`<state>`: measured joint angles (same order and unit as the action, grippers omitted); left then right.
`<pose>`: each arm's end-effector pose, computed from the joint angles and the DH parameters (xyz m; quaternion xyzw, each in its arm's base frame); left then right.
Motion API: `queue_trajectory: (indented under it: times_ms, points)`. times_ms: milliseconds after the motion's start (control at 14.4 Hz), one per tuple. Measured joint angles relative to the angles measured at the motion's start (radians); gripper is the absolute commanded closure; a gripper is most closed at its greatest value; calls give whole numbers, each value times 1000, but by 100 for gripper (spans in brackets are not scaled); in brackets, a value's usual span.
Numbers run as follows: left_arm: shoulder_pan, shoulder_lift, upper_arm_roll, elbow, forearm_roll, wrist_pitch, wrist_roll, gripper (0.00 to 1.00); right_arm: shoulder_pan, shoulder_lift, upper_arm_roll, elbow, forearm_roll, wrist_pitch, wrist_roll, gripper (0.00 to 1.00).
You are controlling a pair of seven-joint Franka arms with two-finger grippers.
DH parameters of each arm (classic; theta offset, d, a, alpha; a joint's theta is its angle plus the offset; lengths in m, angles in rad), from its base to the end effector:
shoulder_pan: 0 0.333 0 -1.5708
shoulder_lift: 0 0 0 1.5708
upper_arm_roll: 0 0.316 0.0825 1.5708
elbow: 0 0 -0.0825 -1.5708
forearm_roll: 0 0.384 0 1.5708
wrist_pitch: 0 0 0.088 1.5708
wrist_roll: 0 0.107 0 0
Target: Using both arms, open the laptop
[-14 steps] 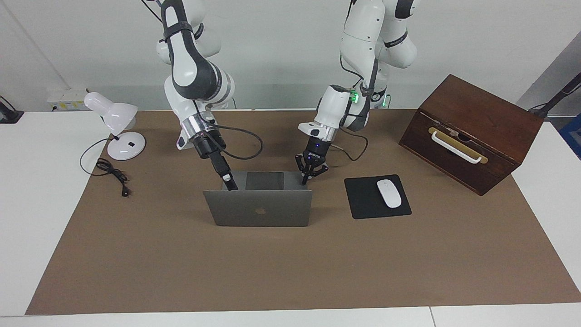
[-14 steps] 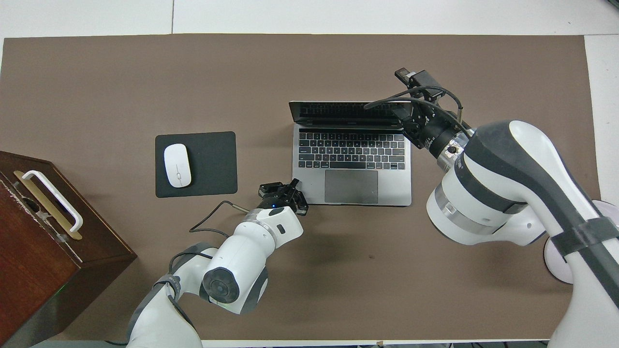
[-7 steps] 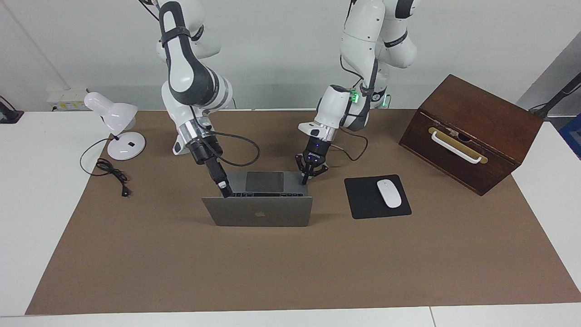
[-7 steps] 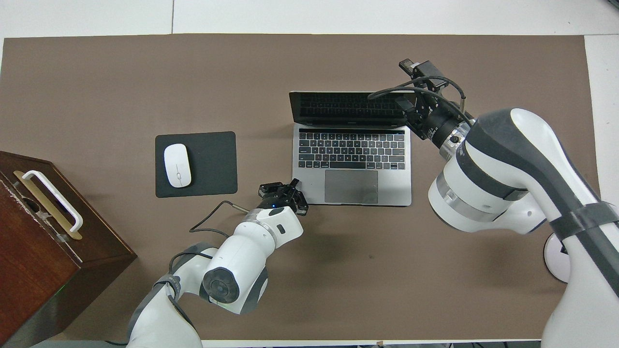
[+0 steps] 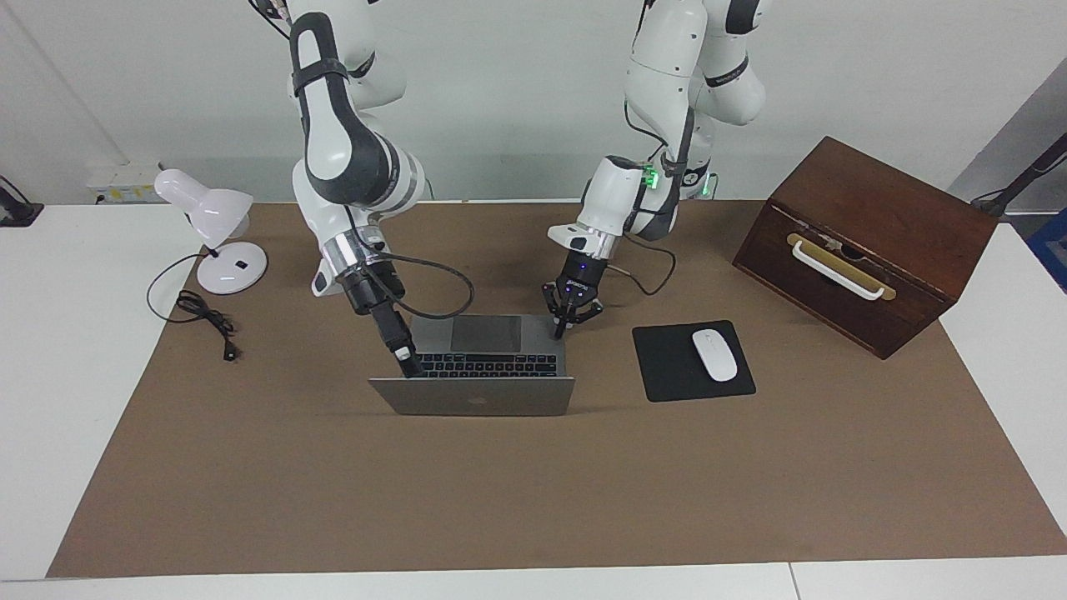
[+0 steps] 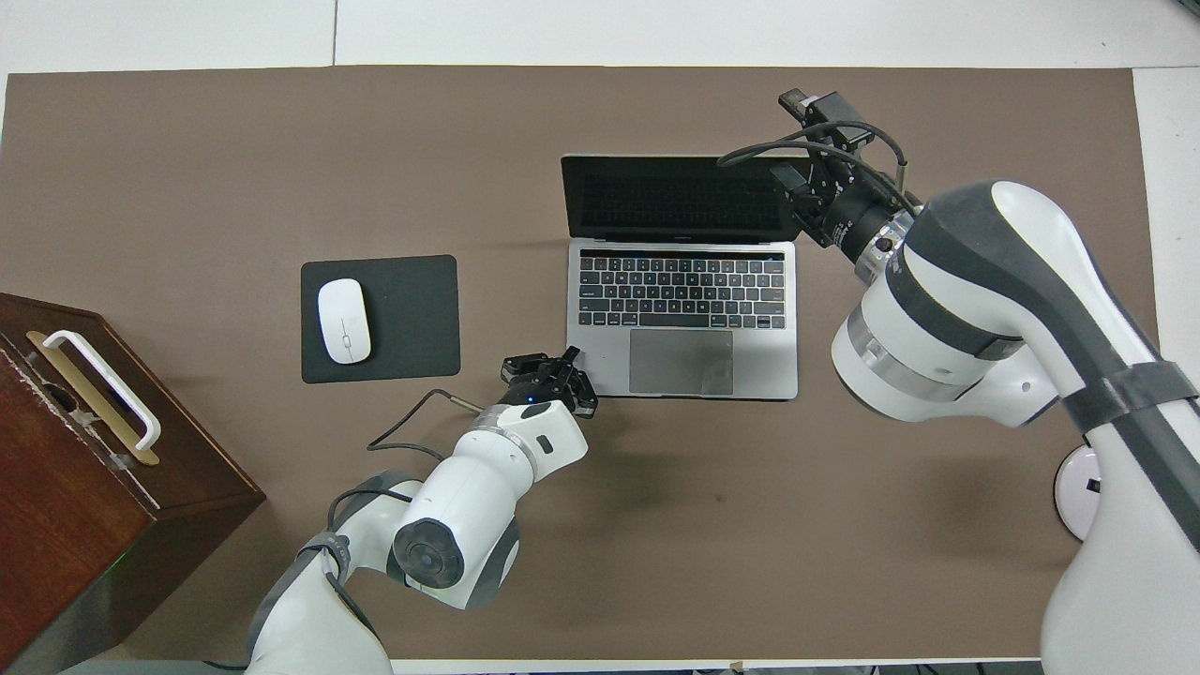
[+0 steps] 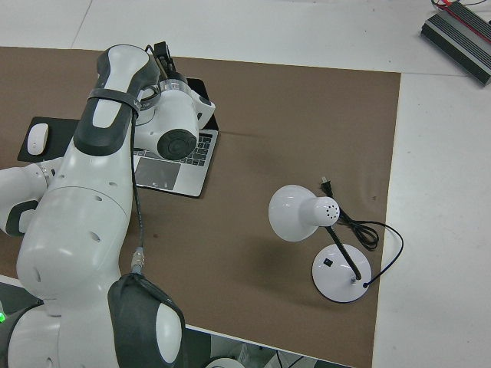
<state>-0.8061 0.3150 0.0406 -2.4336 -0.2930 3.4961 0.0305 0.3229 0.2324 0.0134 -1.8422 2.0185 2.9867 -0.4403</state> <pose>0.4076 -0.3440 0.2647 0.9044 -0.2254 0.3390 0.1277 0.6054 0.1438 0.4239 -0.7043 0.4614 -0.2585 0.4735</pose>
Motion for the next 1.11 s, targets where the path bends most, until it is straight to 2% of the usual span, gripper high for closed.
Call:
queue_trajectory:
  times_ms: [347, 624, 901, 1109]
  points:
    - [0, 0, 0, 0, 0, 0, 0, 100, 2, 9, 5, 14, -10, -1, 0, 0]
    - [0, 0, 0, 0, 0, 0, 0, 100, 110, 10, 13, 40, 18, 9, 84, 0]
    - [0, 0, 0, 0, 0, 1, 0, 100, 254, 2, 16, 191, 100, 127, 143, 0]
    - [0, 0, 0, 0, 0, 1, 0, 100, 257, -7, 9, 287, 96, 143, 170, 0]
